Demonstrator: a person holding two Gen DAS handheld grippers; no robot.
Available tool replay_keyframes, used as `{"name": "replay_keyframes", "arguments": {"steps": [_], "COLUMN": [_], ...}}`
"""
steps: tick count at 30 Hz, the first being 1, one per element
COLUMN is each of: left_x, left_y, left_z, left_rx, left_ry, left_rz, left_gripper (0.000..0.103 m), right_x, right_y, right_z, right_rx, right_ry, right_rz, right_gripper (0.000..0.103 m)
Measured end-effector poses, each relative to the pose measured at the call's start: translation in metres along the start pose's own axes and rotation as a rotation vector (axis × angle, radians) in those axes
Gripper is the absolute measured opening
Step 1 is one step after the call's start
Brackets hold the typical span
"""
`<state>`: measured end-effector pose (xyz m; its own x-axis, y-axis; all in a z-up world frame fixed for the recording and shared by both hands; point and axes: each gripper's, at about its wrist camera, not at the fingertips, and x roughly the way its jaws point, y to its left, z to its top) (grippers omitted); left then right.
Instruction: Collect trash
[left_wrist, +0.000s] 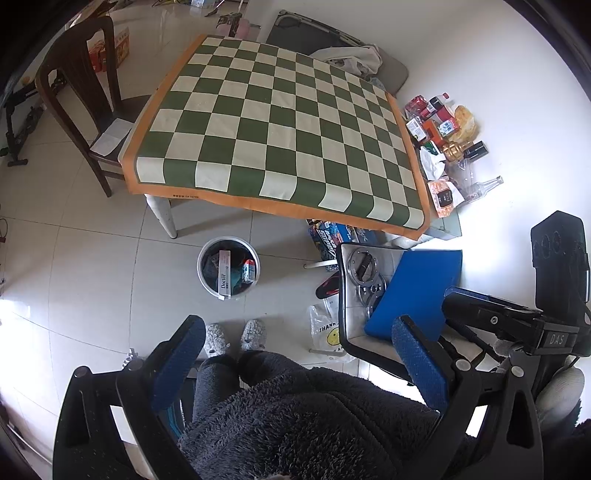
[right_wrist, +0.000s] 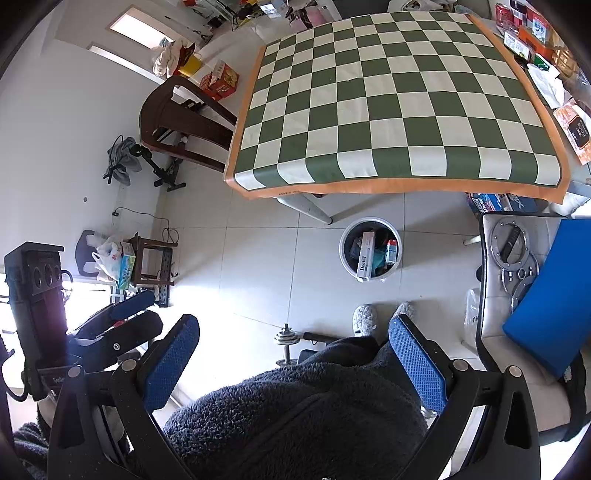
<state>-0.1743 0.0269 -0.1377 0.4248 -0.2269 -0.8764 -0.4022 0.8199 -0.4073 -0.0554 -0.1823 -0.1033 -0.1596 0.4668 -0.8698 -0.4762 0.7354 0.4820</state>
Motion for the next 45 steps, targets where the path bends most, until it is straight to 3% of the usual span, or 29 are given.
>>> {"name": "replay_keyframes", "arguments": {"steps": [45], "left_x": [-0.002], "left_y": [-0.014], "left_z": [-0.001], "left_rx": [0.011], "left_ry": [-0.031], "left_rz": [-0.016], "left_gripper": [0.103], "right_x": [-0.006], "right_y": [-0.003], "right_z": [-0.011], "right_rx": [-0.034], "right_ry": [0.022], "right_rz": [0.007], "right_gripper": [0.103]}}
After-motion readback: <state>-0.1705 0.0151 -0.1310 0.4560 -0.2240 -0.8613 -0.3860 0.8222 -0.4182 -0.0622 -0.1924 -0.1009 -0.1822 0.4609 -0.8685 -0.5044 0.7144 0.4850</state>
